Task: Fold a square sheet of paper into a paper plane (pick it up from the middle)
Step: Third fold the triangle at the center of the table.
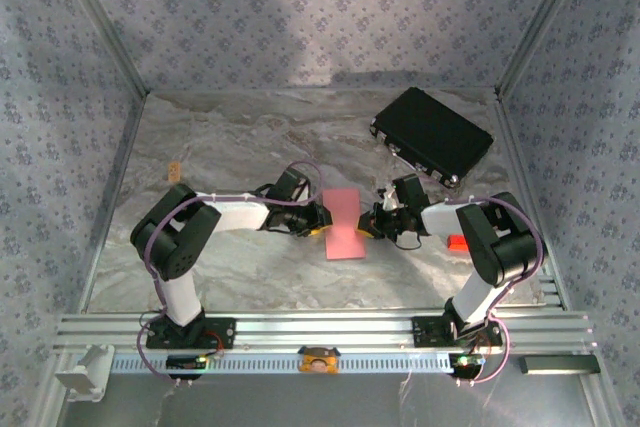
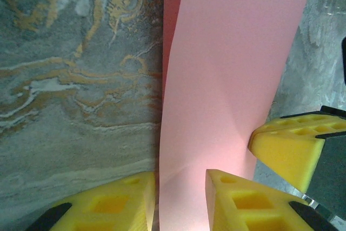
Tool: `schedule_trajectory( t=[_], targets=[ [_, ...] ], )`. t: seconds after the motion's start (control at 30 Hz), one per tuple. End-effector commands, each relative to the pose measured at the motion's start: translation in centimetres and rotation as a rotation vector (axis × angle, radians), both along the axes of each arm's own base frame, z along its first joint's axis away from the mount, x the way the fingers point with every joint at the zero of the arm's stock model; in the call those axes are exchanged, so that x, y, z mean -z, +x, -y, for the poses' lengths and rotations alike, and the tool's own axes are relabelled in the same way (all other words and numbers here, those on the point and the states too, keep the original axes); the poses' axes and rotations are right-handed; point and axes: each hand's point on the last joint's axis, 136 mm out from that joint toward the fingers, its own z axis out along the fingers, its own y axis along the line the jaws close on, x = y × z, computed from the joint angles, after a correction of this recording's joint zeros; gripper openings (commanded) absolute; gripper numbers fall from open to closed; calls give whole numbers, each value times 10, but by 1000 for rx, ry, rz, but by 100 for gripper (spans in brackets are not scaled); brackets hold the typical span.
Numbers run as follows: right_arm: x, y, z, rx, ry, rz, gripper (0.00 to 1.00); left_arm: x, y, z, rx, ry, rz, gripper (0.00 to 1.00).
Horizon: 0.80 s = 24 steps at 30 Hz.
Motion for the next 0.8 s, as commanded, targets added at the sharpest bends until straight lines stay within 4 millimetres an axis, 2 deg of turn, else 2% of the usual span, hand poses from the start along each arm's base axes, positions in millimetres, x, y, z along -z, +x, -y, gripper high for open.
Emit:
schedule_trajectory(
  t=[0.0, 0.77],
  targets=[
    [25, -18, 19, 52, -97, -100, 4, 4, -11, 6, 29, -28, -24, 30],
    [26, -18, 19, 52, -96, -103, 4, -3, -9, 3, 13, -43, -8, 25]
  ],
)
